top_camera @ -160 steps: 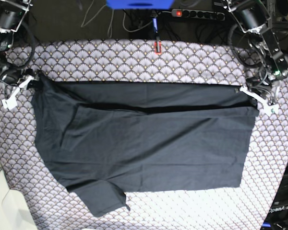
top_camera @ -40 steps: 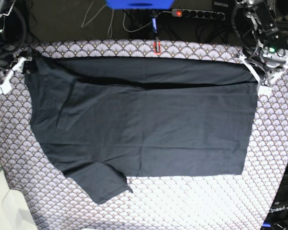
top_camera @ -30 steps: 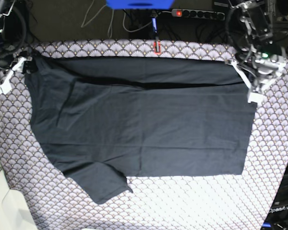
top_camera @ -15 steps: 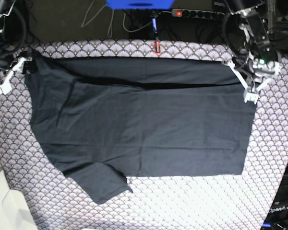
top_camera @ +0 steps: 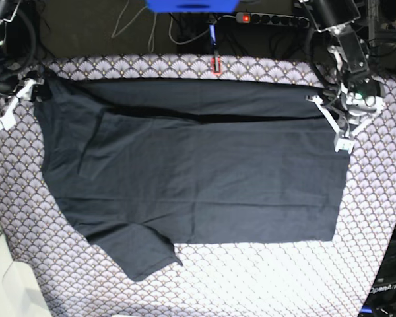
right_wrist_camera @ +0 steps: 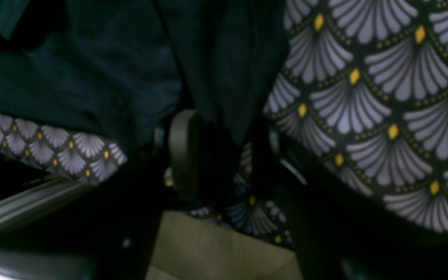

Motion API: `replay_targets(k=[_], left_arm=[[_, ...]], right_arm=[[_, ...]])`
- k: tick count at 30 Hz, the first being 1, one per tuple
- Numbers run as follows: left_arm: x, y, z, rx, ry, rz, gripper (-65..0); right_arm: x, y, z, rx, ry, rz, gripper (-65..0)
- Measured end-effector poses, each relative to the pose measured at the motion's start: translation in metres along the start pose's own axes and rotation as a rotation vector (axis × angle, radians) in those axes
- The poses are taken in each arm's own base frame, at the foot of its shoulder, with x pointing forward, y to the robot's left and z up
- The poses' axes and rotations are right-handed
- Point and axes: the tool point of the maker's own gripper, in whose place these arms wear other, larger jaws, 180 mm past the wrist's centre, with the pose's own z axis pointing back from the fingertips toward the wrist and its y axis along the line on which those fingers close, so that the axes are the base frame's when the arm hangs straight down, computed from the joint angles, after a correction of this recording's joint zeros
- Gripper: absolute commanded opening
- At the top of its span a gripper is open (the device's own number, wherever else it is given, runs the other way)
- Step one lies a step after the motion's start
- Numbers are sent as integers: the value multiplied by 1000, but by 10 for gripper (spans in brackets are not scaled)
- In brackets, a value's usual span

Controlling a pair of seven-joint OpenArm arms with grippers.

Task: Fold the T-shirt properly
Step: 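Release the folded edge and lift both grippers off the shirt, then move both grippers along the shirt sides to its hem edge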

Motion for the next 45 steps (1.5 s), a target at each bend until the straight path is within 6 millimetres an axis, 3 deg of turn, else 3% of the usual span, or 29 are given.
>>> replay_targets(k=[6,11,14,18,21,27,30,33,38,45], left_arm=[[9,-7,-7,-3,-36,18,-650],[17,-17,3,-2,-64,28,-650],[38,-27,9,-35,-124,31,-650],[69,-23,17,-22,-198,51,-650],[77,-14,20,-18,-223,130,-650],[64,11,26,41,-212,194,-650],[32,14,22,48,-153,179,-650],[2,24,17,75,-76,162,-650],[6,21,17,61,-100,159,-650],[-3,27,18,77,-76,151,-650]], right_arm=[[1,-2,1,-5,-3,3,-394],[0,-4,2,-16,3,8,-394],[0,-4,1,-15,1,7,-394],[0,-3,2,-11,3,5,-394],[0,-3,2,-11,0,5,-395],[0,-9,6,-33,17,20,-397],[0,-19,12,-68,41,41,-415],[4,-27,17,-95,29,47,-477],[13,-29,19,-101,-7,56,-579],[17,-36,26,-121,-4,70,-535]])
